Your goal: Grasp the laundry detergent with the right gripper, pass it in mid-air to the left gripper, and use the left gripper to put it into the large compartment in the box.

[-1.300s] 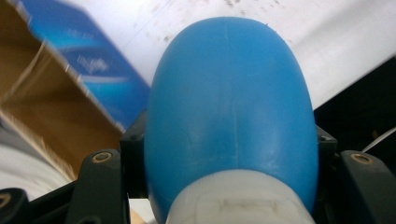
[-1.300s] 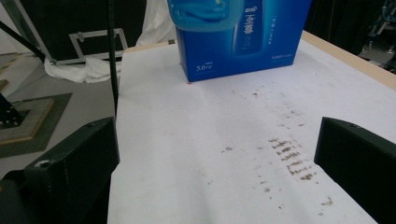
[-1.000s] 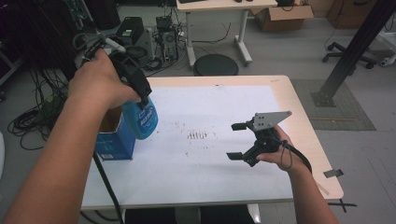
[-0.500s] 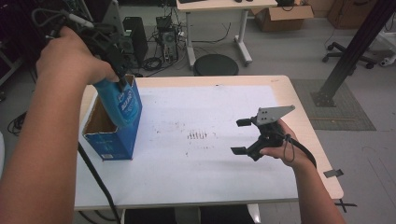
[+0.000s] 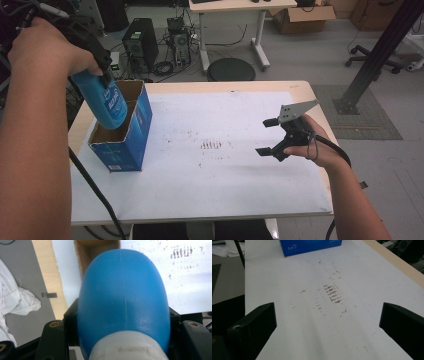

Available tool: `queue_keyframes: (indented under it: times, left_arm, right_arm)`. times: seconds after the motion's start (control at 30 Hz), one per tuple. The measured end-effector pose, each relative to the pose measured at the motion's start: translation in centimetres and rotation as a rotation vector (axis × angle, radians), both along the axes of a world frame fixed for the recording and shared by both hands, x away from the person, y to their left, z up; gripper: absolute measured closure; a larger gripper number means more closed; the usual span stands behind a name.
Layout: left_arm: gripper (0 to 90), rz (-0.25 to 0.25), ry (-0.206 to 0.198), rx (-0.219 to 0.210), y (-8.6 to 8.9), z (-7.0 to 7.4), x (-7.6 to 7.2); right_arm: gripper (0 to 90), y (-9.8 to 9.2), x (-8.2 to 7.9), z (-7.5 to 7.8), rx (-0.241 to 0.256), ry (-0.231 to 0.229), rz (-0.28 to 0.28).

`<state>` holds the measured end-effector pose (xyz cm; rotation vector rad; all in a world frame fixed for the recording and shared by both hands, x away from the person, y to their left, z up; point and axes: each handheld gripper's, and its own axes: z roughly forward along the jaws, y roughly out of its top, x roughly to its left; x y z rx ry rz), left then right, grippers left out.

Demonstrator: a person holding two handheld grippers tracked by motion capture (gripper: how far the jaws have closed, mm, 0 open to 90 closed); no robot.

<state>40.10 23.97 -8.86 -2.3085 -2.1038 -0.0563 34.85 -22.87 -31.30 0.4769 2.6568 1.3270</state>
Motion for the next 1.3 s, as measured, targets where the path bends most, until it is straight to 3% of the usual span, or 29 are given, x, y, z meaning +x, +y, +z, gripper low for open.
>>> queue_keyframes:
  times: [0.2, 0.5, 1.3]
  left_arm:
    - [38.5, 0.027, 0.004, -0.004, 1.0, -0.4, 1.0]
    - [38.5, 0.043, 0.012, -0.003, 2.1, -1.4, 2.0]
    - [38.5, 0.032, 0.059, -0.024, 3.2, -7.4, 3.1]
  right_arm:
    - [1.2, -0.5, 0.0, 0.8, -0.034, -0.011, -0.004]
    - [1.4, -0.5, 0.1, 0.6, -0.037, 0.001, -0.003]
    - [1.4, -0.3, 0.4, 0.0, -0.021, 0.010, -0.008]
